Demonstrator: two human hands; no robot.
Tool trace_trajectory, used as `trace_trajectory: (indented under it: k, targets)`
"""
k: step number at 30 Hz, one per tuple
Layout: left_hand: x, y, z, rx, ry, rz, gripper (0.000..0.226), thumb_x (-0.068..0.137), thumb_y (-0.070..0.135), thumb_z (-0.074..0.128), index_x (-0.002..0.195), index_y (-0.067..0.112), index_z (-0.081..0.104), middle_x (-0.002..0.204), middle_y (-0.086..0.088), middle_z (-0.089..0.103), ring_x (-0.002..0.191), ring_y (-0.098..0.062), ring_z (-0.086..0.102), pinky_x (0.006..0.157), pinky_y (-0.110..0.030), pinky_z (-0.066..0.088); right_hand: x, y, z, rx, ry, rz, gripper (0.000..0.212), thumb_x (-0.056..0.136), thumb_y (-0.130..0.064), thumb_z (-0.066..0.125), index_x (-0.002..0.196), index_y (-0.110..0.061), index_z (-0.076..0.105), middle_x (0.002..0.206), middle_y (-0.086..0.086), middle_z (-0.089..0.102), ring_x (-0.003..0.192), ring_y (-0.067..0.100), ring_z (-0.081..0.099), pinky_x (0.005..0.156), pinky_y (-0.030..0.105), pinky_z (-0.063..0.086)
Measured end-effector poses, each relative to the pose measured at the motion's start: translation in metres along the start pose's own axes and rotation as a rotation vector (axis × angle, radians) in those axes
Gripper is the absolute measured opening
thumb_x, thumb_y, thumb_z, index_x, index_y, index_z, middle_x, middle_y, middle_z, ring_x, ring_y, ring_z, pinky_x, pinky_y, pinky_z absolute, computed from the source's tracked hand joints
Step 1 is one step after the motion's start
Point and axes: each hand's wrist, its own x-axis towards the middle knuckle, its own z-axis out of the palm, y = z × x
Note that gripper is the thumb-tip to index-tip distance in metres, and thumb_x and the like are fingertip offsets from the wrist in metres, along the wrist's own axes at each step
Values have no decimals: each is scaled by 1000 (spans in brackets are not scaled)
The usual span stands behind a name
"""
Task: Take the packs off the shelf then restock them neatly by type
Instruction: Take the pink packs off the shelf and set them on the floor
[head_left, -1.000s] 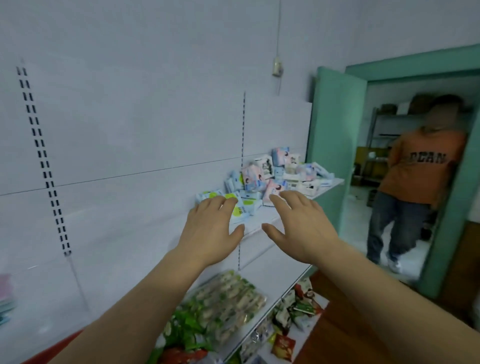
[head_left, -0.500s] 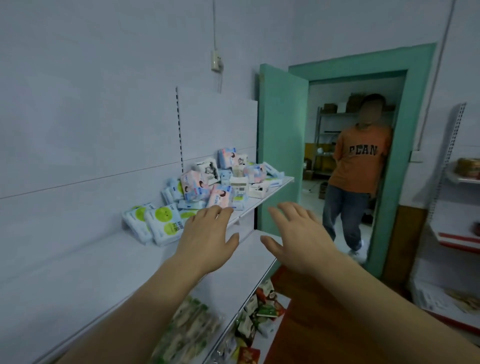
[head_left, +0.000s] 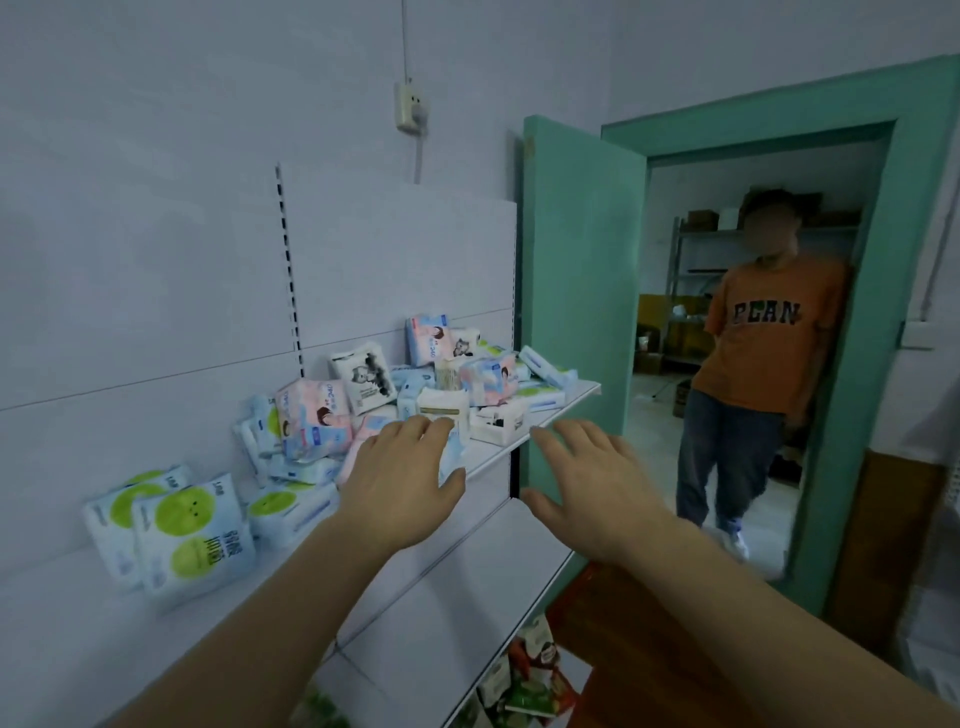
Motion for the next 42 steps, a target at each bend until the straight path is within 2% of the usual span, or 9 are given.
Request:
trace_trajectory:
  k: [8,11,16,22,26,30,33,36,42]
  targets:
    - [123,-29,70,13,33,-46,58,89,48,45,139,20,49,128,-4,57,117,-29,53,92,-41,46,125,53,72,34,22,-69,64,100,-50,40,156,-25,20,160,4,26,148,26,21,119,45,23]
    - [172,-43,92,1,68,-69,66,82,52,35,132,14,57,120,-8,62,109,-33,57,87,-44,50,179,73,89,16,-2,-108,64,101,-40,45,157,-23,19,161,6,23,149,27,18,120,46,20]
    - [238,-69,110,40,28,-183,55,95,48,48,141,17,45,131,-7,54,119,-30,50,97,-44,46,261,99,109,33,-14,-172,75,93,-25,56,157,-25,17,162,5,19,149,27,16,120,45,21]
    - [290,-92,128,120,31,-311,55,92,48,45,138,17,46,131,-10,54,118,-33,49,93,-44,47,335,122,138,107,-89,-422,95,86,-48,66,159,-29,9,167,-3,5,152,21,3,122,46,16]
    - [325,-92,145,141,-15,-455,53,94,46,50,139,19,40,135,-10,48,120,-32,46,94,-45,46,379,135,163,199,-141,-644,99,76,-65,61,157,-29,18,164,-3,19,150,19,15,120,46,23]
    - [357,-86,164,135,35,-637,66,90,57,57,135,13,36,130,-16,48,115,-37,51,89,-45,47,410,144,183,371,-169,-825,95,76,-60,75,152,-29,28,153,-5,34,140,15,29,116,39,32]
    - [381,-81,174,61,138,-780,76,83,63,65,129,13,31,121,-15,50,104,-39,58,75,-40,44,425,148,193,431,-156,-905,87,77,-59,75,147,-32,32,146,-8,39,133,14,36,108,42,41]
    - [399,-78,187,13,214,-885,91,80,61,71,140,16,19,120,-14,46,101,-40,59,72,-37,41,435,156,202,462,-66,-981,81,79,-60,73,145,-32,35,140,-9,42,127,14,40,99,45,47]
    - [403,-82,201,55,281,-911,91,81,46,73,146,18,15,121,-16,44,97,-43,60,73,-40,46,456,185,209,627,68,-991,80,77,-67,65,142,-24,44,133,-5,53,119,17,51,91,45,52]
